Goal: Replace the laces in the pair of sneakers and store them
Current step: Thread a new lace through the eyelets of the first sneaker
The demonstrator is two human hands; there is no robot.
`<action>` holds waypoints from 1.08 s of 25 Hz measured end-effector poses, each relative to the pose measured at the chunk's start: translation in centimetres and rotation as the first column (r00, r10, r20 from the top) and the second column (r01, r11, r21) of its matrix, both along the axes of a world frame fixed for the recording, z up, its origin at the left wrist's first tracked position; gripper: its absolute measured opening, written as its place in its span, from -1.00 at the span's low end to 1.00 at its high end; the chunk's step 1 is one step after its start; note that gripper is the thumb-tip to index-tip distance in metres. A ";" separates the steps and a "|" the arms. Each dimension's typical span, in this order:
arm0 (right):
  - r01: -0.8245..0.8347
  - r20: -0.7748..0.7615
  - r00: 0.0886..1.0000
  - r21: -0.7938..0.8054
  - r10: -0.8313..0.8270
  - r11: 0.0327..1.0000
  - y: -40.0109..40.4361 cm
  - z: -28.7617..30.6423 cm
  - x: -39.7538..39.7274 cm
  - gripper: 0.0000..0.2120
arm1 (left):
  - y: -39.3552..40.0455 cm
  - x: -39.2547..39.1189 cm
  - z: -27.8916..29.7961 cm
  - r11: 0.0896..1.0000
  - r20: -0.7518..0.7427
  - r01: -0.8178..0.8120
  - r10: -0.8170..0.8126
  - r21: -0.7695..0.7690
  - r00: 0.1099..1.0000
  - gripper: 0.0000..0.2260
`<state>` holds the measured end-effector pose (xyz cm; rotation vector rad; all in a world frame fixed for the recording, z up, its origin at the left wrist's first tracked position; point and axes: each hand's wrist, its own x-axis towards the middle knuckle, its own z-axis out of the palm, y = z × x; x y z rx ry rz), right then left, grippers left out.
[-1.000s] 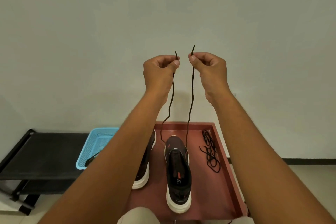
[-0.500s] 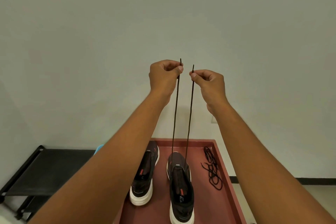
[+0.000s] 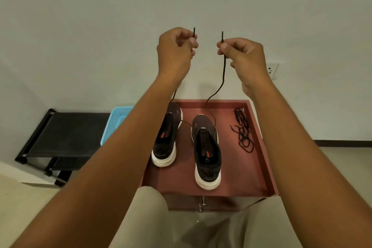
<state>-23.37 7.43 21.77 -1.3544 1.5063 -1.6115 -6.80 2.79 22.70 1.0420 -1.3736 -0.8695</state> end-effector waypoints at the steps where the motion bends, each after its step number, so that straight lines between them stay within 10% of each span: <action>1: -0.005 -0.001 1.000 0.017 0.005 1.000 0.1 -1.5 0.0 -0.85 | -0.1 0.2 -1.9 1.000 0.031 0.000 0.000 0.018 1.000 -0.87; 18: -0.065 -0.247 0.954 0.386 0.170 0.920 1.0 -20.9 -0.5 -0.92 | 6.3 0.1 -24.3 0.773 0.236 -0.072 -0.102 0.630 0.966 -0.88; 27: -0.049 -0.341 0.913 0.450 0.223 0.892 1.4 -24.0 -0.6 -0.92 | 6.2 -0.8 -26.3 0.809 0.385 -0.137 -0.116 0.571 0.916 -0.91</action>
